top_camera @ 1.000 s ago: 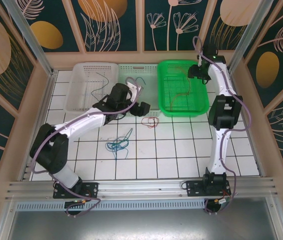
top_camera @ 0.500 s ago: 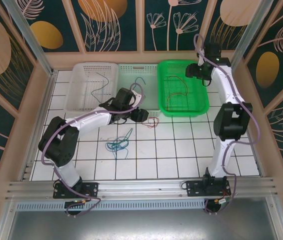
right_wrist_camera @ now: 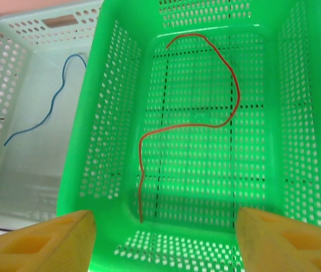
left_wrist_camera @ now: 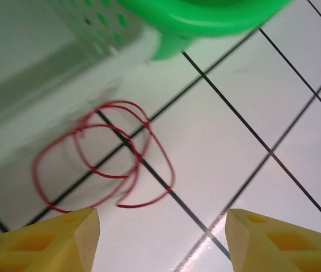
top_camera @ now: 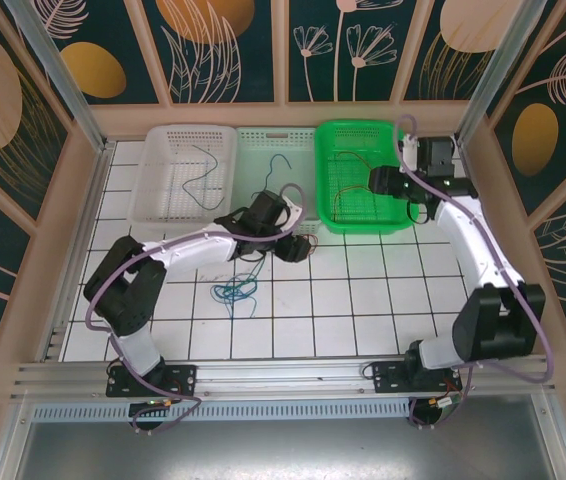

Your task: Untangle the cables

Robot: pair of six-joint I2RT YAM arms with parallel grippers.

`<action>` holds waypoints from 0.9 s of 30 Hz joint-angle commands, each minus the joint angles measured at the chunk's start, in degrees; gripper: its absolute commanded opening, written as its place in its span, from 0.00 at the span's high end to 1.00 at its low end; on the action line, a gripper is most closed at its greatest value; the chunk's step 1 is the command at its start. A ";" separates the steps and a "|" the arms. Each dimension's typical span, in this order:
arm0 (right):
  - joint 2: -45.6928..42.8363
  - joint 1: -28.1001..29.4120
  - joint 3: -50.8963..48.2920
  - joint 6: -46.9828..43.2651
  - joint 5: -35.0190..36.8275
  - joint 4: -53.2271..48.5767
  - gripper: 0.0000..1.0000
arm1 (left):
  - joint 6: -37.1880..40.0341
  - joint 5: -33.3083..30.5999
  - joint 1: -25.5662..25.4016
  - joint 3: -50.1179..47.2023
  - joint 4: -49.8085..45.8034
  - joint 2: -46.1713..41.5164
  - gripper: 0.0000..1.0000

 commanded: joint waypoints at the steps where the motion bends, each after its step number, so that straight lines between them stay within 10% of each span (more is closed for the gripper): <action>1: -5.07 -1.03 -3.23 2.07 -0.76 5.57 0.33 | 0.11 -1.78 -0.78 -1.53 -1.63 1.27 0.39; 27: -9.67 -4.03 -10.08 3.55 -1.89 5.44 0.30 | 5.77 -11.50 -2.26 4.73 2.29 11.62 0.44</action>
